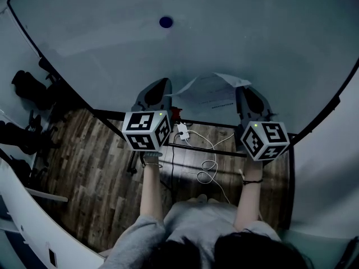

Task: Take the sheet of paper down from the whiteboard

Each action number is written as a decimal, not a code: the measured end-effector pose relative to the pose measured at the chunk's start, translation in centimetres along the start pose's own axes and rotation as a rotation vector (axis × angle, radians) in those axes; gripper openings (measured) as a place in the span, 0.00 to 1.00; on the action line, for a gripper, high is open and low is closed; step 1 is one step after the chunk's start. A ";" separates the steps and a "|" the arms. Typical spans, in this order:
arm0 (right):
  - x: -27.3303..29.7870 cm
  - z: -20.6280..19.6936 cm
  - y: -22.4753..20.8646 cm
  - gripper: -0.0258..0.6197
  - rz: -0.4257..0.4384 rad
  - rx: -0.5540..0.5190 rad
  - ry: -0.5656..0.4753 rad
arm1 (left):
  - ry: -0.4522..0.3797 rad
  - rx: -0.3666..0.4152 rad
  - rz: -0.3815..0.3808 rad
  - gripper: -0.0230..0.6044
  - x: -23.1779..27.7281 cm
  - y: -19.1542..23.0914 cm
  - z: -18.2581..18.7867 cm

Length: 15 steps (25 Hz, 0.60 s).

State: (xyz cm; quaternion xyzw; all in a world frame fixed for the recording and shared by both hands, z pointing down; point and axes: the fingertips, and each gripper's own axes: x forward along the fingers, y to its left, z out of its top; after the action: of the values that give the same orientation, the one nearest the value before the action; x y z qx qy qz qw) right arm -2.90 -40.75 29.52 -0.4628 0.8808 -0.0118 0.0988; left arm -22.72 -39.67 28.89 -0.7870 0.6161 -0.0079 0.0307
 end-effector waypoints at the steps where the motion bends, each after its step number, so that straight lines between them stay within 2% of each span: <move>1: -0.1 0.0 0.1 0.04 0.006 -0.001 0.001 | 0.003 -0.005 -0.001 0.05 -0.4 -0.2 -0.4; 15: -2.4 -1.1 -0.4 0.04 0.067 -0.013 0.029 | 0.040 -0.138 0.068 0.05 -5.3 -2.7 -5.6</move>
State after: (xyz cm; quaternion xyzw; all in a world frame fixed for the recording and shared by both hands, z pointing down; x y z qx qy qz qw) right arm -1.46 -39.13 31.01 -0.4335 0.8972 -0.0095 0.0836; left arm -21.62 -34.07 34.77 -0.7654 0.6422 0.0197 -0.0358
